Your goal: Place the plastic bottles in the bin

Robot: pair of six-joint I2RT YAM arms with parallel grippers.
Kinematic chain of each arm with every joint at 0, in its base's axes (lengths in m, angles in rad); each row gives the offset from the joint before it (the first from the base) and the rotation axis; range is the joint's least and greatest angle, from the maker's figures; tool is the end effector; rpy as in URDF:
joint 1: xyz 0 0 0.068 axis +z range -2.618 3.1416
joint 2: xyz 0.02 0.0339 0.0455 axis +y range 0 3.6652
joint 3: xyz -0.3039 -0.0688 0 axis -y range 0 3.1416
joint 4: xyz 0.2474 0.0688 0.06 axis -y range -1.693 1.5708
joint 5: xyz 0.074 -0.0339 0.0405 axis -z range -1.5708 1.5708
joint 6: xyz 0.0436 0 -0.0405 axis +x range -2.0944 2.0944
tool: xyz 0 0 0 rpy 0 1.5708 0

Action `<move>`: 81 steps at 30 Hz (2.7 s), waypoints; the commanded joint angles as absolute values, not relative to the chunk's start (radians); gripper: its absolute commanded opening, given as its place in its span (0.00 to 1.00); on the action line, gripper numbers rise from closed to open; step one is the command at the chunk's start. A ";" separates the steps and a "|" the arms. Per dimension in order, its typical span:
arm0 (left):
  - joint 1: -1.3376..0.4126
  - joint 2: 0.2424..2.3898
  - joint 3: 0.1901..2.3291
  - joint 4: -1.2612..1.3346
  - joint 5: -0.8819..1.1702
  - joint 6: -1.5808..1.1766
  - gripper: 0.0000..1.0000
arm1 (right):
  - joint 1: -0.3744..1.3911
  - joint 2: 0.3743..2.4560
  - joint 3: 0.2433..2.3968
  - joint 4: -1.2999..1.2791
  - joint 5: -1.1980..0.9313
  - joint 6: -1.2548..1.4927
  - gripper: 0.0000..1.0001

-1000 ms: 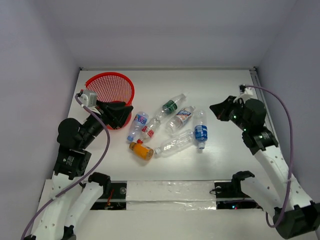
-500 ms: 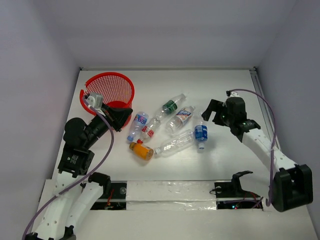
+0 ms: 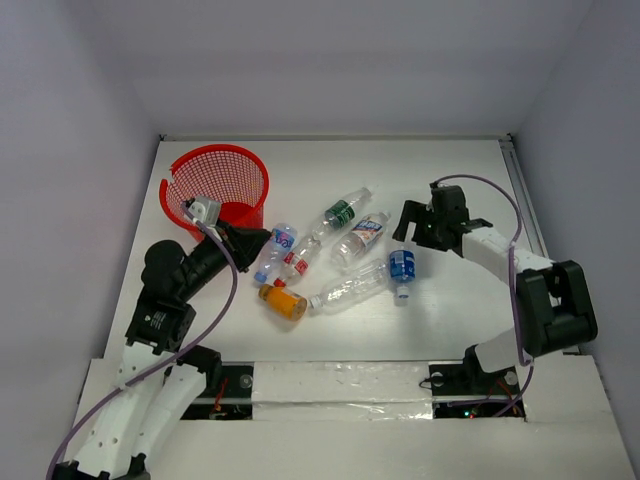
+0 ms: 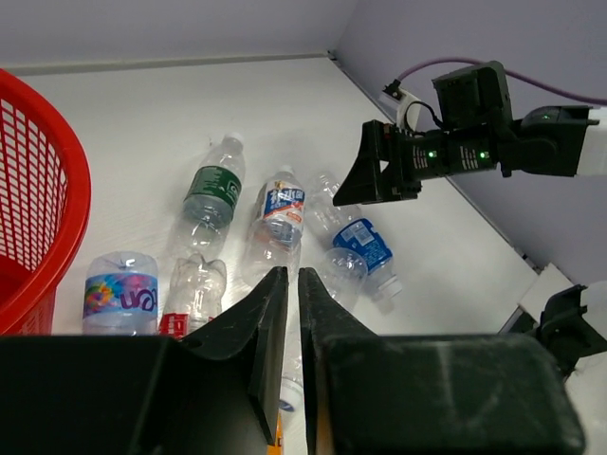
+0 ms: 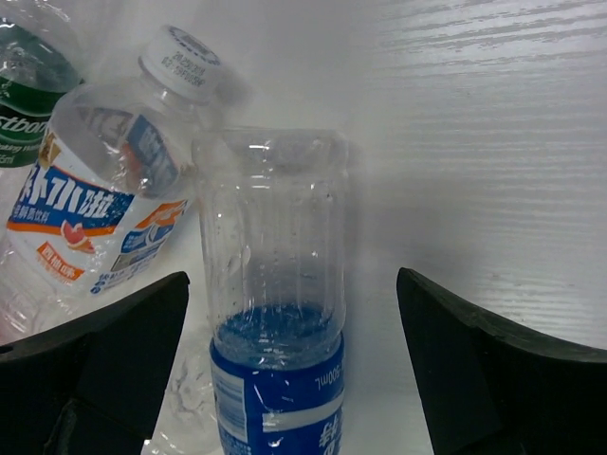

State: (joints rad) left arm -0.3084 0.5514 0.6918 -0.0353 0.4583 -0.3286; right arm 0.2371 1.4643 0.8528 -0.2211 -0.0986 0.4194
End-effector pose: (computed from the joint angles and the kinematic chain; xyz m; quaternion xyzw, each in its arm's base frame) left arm 0.0991 -0.0518 0.3786 0.1622 0.6532 -0.3710 0.6399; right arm 0.2942 0.0755 0.2359 0.0671 0.9293 0.1597 0.3263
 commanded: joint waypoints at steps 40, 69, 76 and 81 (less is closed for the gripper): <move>-0.371 0.483 0.696 0.002 0.388 -0.282 0.21 | 0.540 1.334 1.508 -0.202 -0.089 0.524 0.43; -0.371 0.406 0.681 0.026 0.425 -0.268 0.25 | 0.815 2.293 2.378 0.137 0.025 0.600 0.61; -0.371 0.416 0.666 0.058 0.445 -0.272 0.45 | 0.815 2.173 2.292 0.133 0.035 0.532 0.93; -0.371 0.468 0.657 0.097 0.463 -0.276 0.53 | 0.815 1.972 2.078 0.164 0.090 0.453 0.85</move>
State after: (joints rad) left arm -0.3672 0.4259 0.6674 0.0151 0.4297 -0.2775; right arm 0.8066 2.1674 2.1632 0.0750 0.0410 0.5308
